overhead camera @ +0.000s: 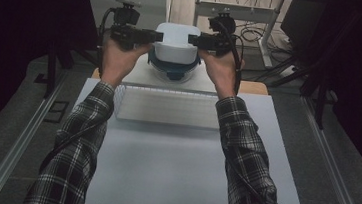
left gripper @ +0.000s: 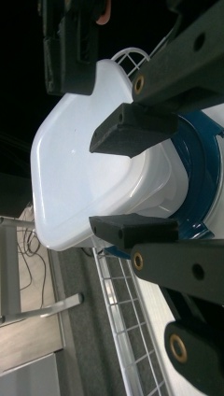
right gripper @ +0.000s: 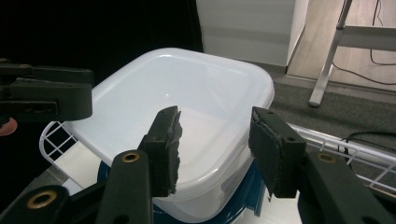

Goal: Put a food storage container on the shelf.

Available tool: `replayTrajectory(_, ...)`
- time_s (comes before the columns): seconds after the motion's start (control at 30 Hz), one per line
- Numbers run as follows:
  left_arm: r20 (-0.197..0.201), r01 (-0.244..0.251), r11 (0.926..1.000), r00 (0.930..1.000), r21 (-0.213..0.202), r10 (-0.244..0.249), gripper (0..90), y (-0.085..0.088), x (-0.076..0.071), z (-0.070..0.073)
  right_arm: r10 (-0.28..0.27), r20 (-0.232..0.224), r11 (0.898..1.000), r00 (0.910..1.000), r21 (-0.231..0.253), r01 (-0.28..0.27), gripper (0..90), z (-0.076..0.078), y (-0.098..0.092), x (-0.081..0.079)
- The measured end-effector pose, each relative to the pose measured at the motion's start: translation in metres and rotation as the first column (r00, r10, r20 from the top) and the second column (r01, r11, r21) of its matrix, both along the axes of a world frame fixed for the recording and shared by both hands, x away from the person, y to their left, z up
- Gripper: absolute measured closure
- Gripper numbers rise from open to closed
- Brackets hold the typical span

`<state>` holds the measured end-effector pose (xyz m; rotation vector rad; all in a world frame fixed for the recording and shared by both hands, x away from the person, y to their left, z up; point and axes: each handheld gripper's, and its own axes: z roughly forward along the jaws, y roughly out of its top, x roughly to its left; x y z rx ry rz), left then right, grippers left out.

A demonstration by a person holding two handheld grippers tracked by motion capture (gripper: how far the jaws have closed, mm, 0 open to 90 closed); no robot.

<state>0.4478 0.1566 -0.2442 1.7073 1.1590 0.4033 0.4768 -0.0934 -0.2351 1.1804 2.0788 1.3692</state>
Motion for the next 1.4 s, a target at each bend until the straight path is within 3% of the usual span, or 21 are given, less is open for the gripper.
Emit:
replayTrajectory(0.23, 0.024, -0.011, 0.9999, 0.9997, -0.003, 0.011, 52.8, 0.001, 0.0, -0.003, -0.02, 0.019, 0.999, 0.9996, -0.026, 0.021, 55.5, 0.002, 0.005, 0.001)
replayTrajectory(0.4, 0.049, 0.024, 0.9996, 0.9985, -0.014, -0.023, 38.2, 0.002, 0.0, -0.004, -0.005, 0.041, 0.999, 0.9992, -0.041, 0.007, 36.7, 0.004, 0.007, -0.002)
replayTrajectory(0.5, 0.068, 0.076, 0.9971, 0.9949, -0.011, -0.075, 27.7, 0.003, -0.003, -0.005, 0.012, 0.042, 0.998, 0.9991, -0.054, -0.009, 21.6, 0.001, 0.008, -0.003)
replayTrajectory(0.7, 0.089, 0.101, 0.9931, 0.9904, 0.06, -0.106, 11.0, 0.001, -0.012, -0.003, 0.049, 0.047, 0.997, 0.9977, -0.066, -0.046, 6.1, -0.003, 0.004, -0.006)
replayTrajectory(0.77, 0.099, 0.102, 0.9916, 0.989, 0.08, -0.11, 8.8, 0.002, -0.016, -0.002, 0.059, 0.052, 0.996, 0.9969, -0.065, -0.055, 5.0, -0.002, 0.004, -0.009)
replayTrajectory(0.93, 0.1, 0.136, 0.9881, 0.9847, 0.072, -0.142, 5.1, 0.007, -0.024, -0.005, 0.124, 0.056, 0.99, 0.9907, -0.072, -0.12, 0.0, -0.008, 0.008, -0.017)
replayTrajectory(1.0, 0.106, 0.141, 0.9856, 0.9829, 0.093, -0.151, 4.8, 0.007, -0.029, -0.011, 0.137, 0.06, 0.988, 0.9887, -0.078, -0.133, 0.0, -0.012, 0.01, -0.02)
replayTrajectory(1.1, 0.13, 0.148, 0.9832, 0.9783, 0.106, -0.162, 4.1, 0.008, -0.035, -0.017, 0.134, 0.07, 0.987, 0.9886, -0.104, -0.126, 0.0, -0.018, 0.011, -0.023)
replayTrajectory(1.33, 0.169, 0.16, 0.9754, 0.9681, 0.151, -0.185, 3.0, 0.007, -0.045, -0.032, 0.146, 0.059, 0.986, 0.9875, -0.091, -0.141, 0.0, -0.028, 0.006, -0.029)
replayTrajectory(1.4, 0.175, 0.173, 0.9743, 0.9647, 0.145, -0.197, 3.0, 0.006, -0.048, -0.036, 0.156, 0.06, 0.984, 0.9859, -0.092, -0.15, 0.0, -0.032, 0.004, -0.032)
